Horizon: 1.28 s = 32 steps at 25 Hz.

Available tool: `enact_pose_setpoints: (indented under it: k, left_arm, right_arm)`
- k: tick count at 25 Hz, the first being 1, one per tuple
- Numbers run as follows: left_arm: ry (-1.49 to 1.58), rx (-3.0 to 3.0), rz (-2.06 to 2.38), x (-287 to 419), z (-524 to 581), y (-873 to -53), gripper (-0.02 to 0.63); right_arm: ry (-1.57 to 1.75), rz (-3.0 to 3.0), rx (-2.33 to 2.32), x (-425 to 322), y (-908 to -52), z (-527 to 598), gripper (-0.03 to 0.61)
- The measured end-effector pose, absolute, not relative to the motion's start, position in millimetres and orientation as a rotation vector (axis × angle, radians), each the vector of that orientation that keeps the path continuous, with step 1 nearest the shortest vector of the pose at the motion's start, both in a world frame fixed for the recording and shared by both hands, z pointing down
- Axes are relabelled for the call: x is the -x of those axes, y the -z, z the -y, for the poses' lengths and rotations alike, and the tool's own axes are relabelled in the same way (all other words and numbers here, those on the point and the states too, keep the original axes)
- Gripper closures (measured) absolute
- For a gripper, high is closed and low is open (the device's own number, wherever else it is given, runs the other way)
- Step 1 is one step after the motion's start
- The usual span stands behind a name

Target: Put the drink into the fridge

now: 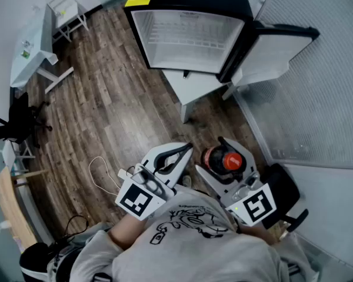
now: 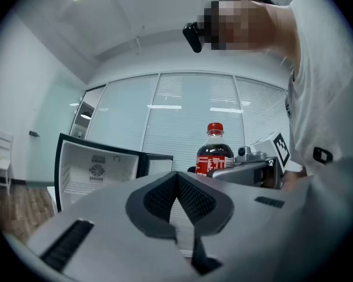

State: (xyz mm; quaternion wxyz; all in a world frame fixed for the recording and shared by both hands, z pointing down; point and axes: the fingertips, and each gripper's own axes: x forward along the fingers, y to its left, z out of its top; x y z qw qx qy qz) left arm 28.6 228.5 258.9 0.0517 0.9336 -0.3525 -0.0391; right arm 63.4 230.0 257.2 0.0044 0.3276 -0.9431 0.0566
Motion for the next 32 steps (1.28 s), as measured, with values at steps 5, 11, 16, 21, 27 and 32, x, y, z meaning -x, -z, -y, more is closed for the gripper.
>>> enact_pose_setpoints:
  k: [5, 11, 16, 21, 27, 32]
  left_arm:
    - [0.062, -2.863, 1.063, -33.9, -268.6, -253.4, 0.612]
    - [0.097, -2.870, 1.085, -33.8, -282.1, -243.8, 0.612]
    - [0.110, -2.877, 1.086, -35.8, -286.0, -241.6, 0.612]
    - [0.107, -2.875, 1.070, -34.1, -276.3, -248.7, 0.612]
    - [0.133, -2.892, 1.045, -27.1, -251.8, -249.5, 0.612]
    - [0.126, -2.912, 1.029, -19.7, -219.6, -252.7, 0.612]
  right_arm:
    - [-0.153, 2.959, -1.014, -66.8, -243.7, -267.7, 0.253]
    - [-0.159, 2.988, -0.989, -65.1, -237.3, -284.3, 0.253]
    - [-0.147, 3.001, -0.988, -65.2, -232.4, -290.1, 0.255]
    - [-0.138, 2.992, -1.012, -63.9, -230.9, -283.3, 0.253]
    - [-0.134, 2.982, -1.040, -55.2, -236.1, -260.0, 0.255]
    - [-0.102, 2.970, -1.056, -47.7, -239.4, -228.0, 0.253]
